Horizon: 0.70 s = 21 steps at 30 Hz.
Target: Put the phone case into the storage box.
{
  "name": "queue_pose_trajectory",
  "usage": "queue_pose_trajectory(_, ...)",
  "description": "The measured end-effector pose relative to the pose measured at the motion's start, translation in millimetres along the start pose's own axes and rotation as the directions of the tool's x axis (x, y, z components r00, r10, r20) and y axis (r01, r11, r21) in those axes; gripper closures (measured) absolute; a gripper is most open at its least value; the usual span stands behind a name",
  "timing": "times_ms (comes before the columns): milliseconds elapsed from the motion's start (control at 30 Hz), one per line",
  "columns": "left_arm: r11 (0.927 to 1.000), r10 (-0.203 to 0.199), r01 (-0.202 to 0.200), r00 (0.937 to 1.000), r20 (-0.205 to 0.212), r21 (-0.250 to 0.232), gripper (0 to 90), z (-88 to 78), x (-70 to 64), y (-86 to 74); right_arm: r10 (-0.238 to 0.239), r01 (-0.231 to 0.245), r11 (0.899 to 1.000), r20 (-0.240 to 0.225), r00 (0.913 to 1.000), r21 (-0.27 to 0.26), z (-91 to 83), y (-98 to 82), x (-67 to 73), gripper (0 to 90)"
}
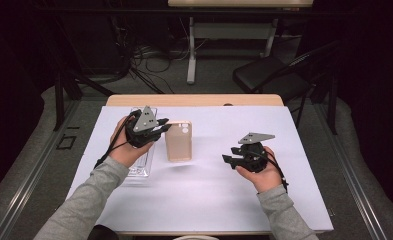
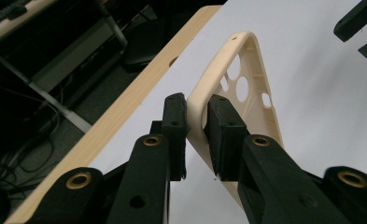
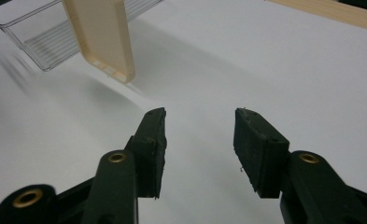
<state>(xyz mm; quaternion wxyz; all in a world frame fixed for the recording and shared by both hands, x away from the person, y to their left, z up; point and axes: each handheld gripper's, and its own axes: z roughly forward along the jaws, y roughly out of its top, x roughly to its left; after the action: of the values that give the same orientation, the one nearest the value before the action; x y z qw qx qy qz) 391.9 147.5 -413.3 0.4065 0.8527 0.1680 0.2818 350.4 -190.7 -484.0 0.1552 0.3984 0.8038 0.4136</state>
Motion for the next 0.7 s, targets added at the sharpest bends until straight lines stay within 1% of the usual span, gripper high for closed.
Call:
queue_pose_trajectory(33,0.9999,0.016,-0.016,0.9999,-0.004,-0.002,78.4,-0.2,1.6,2.3,0.004,-0.004,1.000,0.007,1.0000,0.002,-0.4,-0.2,-0.6,52.5)
queue_pose_trajectory(67,0.9997,0.021,-0.022,0.9997,-0.006,-0.007,78.5,-0.5,3.0,4.2,0.001,-0.001,1.000,0.012,0.9999,0.003,-1.2,-0.3,-1.1,52.1)
queue_pose_trajectory(100,0.9996,0.029,-0.029,0.9996,-0.008,-0.007,78.5,-0.9,4.9,6.2,-0.003,0.003,1.000,0.020,0.9998,-0.007,-1.8,-0.4,-1.3,51.6)
queue_pose_trajectory(200,0.9991,0.031,-0.031,0.9995,-0.010,-0.030,78.5,-1.4,11.7,10.0,-0.008,0.009,1.000,0.029,0.9996,-0.030,-3.7,-0.2,-2.6,49.3)
queue_pose_trajectory(233,0.9991,0.030,-0.030,0.9995,-0.006,-0.028,78.4,-1.9,14.4,11.1,-0.006,0.007,1.000,0.029,0.9996,-0.030,-4.5,-0.3,-3.0,48.7)
queue_pose_trajectory(300,0.9988,0.036,-0.036,0.9992,-0.014,-0.032,78.5,-2.3,19.1,12.6,-0.005,0.007,0.999,0.036,0.9994,-0.038,-5.1,-0.8,-3.7,46.9)
queue_pose_trajectory(367,0.9983,0.048,-0.048,0.9986,-0.022,-0.032,78.4,-3.1,23.4,13.8,-0.006,0.007,0.999,0.046,0.9989,-0.034,-5.9,-1.2,-4.8,45.5)
queue_pose_trajectory(467,0.9979,0.050,-0.051,0.9984,-0.027,-0.040,78.5,-4.1,29.2,14.5,0.006,-0.004,1.000,0.061,0.9981,-0.031,-7.1,-2.2,-5.4,44.0)
queue_pose_trajectory(567,0.9976,0.058,-0.059,0.9980,-0.027,-0.038,78.5,-5.4,35.5,15.0,0.000,0.003,1.000,0.090,0.9960,-0.031,-7.2,-3.7,-6.5,36.9)
queue_pose_trajectory(600,0.9974,0.060,-0.061,0.9978,-0.028,-0.039,78.4,-6.0,37.6,15.0,-0.004,0.007,1.000,0.093,0.9956,-0.028,-7.4,-4.0,-7.0,36.2)
queue_pose_trajectory(633,0.9971,0.061,-0.063,0.9977,-0.029,-0.042,78.4,-6.4,39.6,14.9,-0.005,0.007,1.000,0.102,0.9948,-0.023,-7.7,-4.5,-7.5,35.3)
queue_pose_trajectory(700,0.9969,0.056,-0.057,0.9981,-0.027,-0.053,78.4,-7.2,43.6,14.3,-0.001,0.003,1.000,0.115,0.9934,-0.017,-8.2,-5.0,-8.9,30.6)
